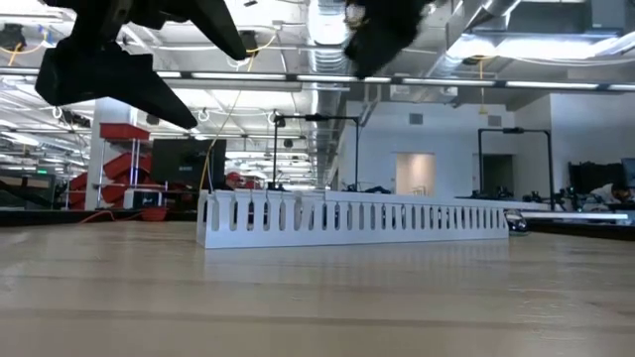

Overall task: Ziptie cables
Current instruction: Close the white cable duct

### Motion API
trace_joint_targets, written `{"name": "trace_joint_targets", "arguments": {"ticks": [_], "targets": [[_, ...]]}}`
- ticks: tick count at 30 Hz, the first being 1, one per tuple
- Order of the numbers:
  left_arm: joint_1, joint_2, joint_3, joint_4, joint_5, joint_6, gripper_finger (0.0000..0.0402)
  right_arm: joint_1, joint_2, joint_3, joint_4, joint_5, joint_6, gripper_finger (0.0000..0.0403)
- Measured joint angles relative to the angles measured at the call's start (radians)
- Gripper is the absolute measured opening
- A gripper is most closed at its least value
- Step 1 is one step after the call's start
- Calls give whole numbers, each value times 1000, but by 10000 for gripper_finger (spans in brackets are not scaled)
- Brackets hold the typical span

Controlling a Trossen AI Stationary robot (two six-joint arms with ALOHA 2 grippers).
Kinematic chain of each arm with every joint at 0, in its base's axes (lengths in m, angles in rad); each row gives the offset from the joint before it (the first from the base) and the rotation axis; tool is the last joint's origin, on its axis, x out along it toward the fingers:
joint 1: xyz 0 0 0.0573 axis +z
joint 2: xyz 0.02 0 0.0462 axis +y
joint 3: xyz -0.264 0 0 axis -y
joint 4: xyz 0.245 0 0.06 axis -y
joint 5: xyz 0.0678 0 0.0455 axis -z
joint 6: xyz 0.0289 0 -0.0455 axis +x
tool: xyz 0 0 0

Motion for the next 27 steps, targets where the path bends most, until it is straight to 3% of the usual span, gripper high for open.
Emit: {"name": "trace_joint_targets", "arguments": {"ticks": [5,9,12,18,23,27], "targets": [[-1,0,0,-31,-95,11,295,17,-47,-32,-294,-29,-123,37],[19,0,0,-51,-130,-37,295,32,-36,-143,-304,-67,-118,11],[27,0,0,-66,-128,6,295,71,-43,-209,-234,-159,-114,2],[32,0,0,-93,-99,79,295,184,-41,-289,76,-174,-21,1],[36,0,0,-94,-77,83,295,166,1,-316,265,-175,65,0],[37,0,0,-98,-54,122,295,123,75,-319,317,-173,80,0]]}}
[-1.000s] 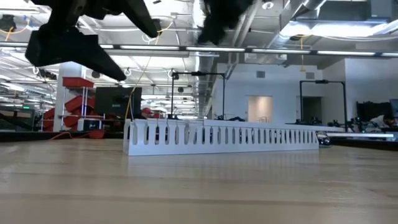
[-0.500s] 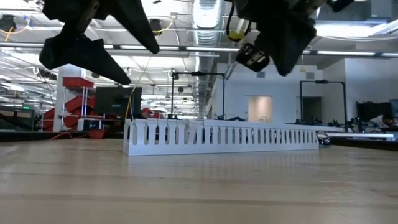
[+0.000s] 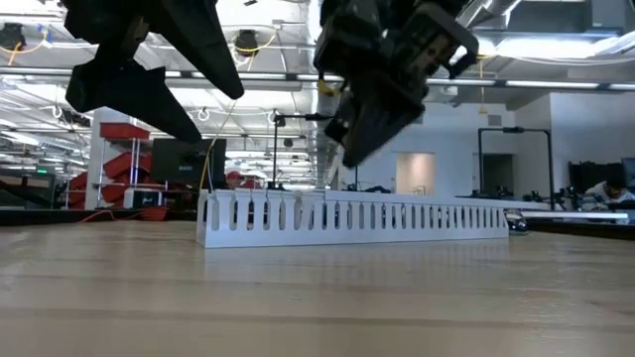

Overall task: Ziptie cables
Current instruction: Close the white cable duct

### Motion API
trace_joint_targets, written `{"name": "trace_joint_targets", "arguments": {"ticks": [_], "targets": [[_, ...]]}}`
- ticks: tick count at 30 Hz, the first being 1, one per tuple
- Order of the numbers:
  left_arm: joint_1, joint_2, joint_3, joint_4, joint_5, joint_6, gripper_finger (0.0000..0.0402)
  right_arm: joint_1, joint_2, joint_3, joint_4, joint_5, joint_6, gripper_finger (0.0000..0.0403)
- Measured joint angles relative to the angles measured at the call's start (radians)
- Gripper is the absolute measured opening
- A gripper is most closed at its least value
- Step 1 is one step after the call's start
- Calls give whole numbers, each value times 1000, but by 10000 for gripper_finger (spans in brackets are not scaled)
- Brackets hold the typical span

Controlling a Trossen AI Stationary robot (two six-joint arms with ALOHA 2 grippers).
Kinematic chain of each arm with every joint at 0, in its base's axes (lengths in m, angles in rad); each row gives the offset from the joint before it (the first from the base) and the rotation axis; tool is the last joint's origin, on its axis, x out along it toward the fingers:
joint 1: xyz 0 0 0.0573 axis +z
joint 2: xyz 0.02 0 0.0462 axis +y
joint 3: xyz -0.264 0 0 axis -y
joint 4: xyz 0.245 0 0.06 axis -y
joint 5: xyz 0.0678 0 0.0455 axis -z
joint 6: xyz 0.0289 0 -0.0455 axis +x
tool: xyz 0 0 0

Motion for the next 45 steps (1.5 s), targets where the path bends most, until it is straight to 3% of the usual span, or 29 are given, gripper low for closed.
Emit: {"name": "trace_joint_targets", "arguments": {"ticks": [15,27,33,39,45], "targets": [[7,0,0,-20,19,77,295,-70,148,3,186,-5,62,0],[19,0,0,-31,3,74,295,-166,119,34,368,-1,220,0],[39,0,0,-55,-2,306,295,-199,26,123,270,-8,177,0],[57,0,0,-29,-21,244,295,-259,-107,156,86,6,39,0],[108,-1,-20,5,7,171,295,-322,-208,155,-42,10,12,0]]}}
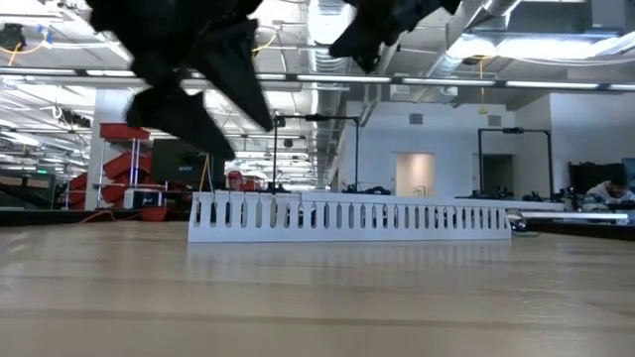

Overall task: Ziptie cables
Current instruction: Close the white cable duct

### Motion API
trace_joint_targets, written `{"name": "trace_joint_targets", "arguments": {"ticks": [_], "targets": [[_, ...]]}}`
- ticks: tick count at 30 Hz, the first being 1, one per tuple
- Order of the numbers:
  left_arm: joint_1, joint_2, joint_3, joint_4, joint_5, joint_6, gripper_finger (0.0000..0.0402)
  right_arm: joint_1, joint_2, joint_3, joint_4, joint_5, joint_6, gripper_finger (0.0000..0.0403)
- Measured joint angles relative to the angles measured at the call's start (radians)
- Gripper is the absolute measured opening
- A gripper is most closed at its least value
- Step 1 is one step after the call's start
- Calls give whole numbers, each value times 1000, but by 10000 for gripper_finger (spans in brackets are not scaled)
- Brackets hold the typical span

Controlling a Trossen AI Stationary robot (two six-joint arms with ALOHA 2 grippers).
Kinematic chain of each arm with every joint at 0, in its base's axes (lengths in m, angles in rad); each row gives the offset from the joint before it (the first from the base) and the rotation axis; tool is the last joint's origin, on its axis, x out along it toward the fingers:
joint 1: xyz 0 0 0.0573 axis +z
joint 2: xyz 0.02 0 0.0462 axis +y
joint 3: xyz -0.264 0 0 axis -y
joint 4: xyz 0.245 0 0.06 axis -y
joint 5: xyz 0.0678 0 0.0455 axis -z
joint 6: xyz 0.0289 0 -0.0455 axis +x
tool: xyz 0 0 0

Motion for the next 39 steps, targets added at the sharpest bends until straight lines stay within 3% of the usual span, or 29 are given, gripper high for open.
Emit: {"name": "trace_joint_targets", "arguments": {"ticks": [3,9,13,17,21,27,30,35,39], "targets": [[30,0,-32,115,21,76,295,-11,-50,0,-71,0,-15,0],[120,-1,-129,507,83,223,295,-18,-155,0,-244,-7,-85,0],[219,0,-176,632,242,278,299,-17,-221,0,-335,-6,-90,3],[301,0,-176,662,416,330,309,-17,-285,0,-440,8,-115,5],[341,0,-156,669,494,372,317,-17,-347,-1,-539,64,-162,5],[332,0,-117,630,498,474,318,-48,-435,-1,-611,116,-218,6],[332,-2,-114,521,502,564,318,-73,-459,-1,-644,119,-219,6],[294,1,-116,322,400,633,318,-89,-503,-1,-700,119,-222,6],[275,-1,-116,322,355,656,314,-89,-528,-1,-724,123,-227,6]]}}
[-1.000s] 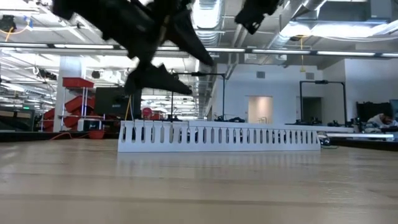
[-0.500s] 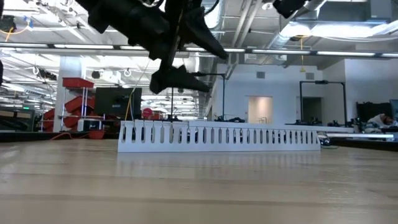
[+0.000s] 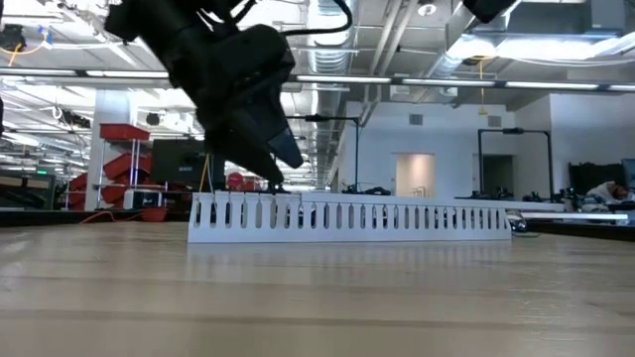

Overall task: Ziptie cables
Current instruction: Close the white cable duct

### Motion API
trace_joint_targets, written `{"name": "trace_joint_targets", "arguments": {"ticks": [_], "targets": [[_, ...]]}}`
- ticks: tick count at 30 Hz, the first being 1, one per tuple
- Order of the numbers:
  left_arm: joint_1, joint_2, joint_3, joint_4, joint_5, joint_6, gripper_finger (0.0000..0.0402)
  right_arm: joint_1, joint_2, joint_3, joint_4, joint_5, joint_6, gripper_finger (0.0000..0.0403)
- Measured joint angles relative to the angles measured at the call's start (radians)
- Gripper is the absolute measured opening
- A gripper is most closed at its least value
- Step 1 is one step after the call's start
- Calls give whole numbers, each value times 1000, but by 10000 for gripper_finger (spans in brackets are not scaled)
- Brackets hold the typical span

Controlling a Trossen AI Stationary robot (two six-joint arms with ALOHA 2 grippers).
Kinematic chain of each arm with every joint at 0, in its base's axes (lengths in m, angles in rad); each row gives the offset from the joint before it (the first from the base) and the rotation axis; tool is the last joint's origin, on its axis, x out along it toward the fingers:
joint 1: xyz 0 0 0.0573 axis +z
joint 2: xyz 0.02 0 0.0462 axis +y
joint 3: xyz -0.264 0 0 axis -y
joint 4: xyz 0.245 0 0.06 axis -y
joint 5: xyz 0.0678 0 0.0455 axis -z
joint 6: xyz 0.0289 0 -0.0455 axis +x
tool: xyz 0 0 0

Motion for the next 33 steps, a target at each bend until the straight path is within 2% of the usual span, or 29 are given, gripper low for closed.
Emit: {"name": "trace_joint_targets", "arguments": {"ticks": [4,15,19,29,33], "targets": [[-24,-1,4,-19,-60,1,306,0,-20,0,-12,1,12,6],[-63,3,122,-165,-258,89,292,2,-37,-47,-31,0,43,6],[-77,38,118,-250,-297,43,292,2,-42,-105,-7,-2,60,6],[-100,150,113,-225,-351,-50,292,3,-70,-199,80,-7,94,6],[-110,148,113,-261,-425,-63,292,3,-70,-202,83,-14,104,6]]}}
